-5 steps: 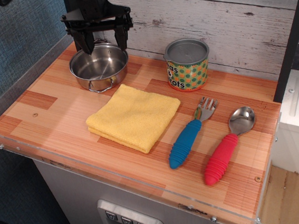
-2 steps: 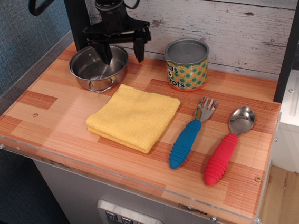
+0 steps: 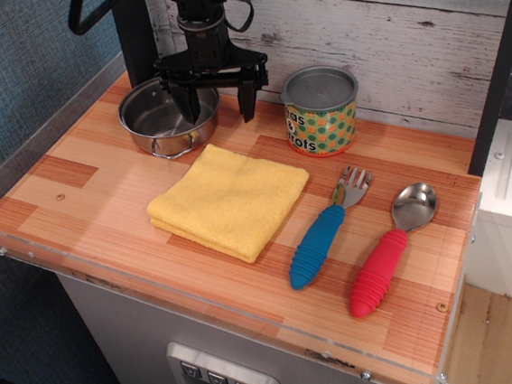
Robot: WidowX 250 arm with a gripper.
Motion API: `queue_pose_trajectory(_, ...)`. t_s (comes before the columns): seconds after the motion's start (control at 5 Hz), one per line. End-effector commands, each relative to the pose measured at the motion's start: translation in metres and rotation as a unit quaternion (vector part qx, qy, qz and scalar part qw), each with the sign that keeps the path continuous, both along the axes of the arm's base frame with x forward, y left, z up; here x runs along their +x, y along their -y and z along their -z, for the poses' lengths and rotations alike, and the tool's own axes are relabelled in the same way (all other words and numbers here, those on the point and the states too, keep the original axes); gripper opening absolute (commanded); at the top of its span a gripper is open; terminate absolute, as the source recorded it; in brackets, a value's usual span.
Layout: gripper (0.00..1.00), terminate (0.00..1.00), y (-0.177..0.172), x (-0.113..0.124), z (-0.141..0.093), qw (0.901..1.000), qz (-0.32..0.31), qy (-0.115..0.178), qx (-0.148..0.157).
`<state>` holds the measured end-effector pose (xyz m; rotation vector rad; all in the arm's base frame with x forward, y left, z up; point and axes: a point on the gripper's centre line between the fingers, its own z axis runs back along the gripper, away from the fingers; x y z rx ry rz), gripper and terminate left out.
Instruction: Move silver pot on top of yellow cloth.
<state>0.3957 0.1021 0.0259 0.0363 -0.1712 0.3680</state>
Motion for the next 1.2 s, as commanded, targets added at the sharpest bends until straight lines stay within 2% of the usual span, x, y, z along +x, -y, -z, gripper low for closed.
queue_pose_trajectory(0.0, 1.0, 0.0, -0.01, 0.008, -0.01, 0.9998, -0.009, 0.015, 0.01)
queue_pose_trajectory(0.2, 0.0, 0.0, -0.01, 0.007, -0.009, 0.9998, -0.01, 0.013, 0.01)
queue_pose_trajectory(0.8, 0.0, 0.0, -0.015, -0.001, -0.011, 0.9997, -0.01, 0.007, 0.022)
queue_pose_trajectory(1.0, 0.0, 0.0, -0.016, -0.003, -0.025, 0.9993, 0.005, 0.006, 0.037)
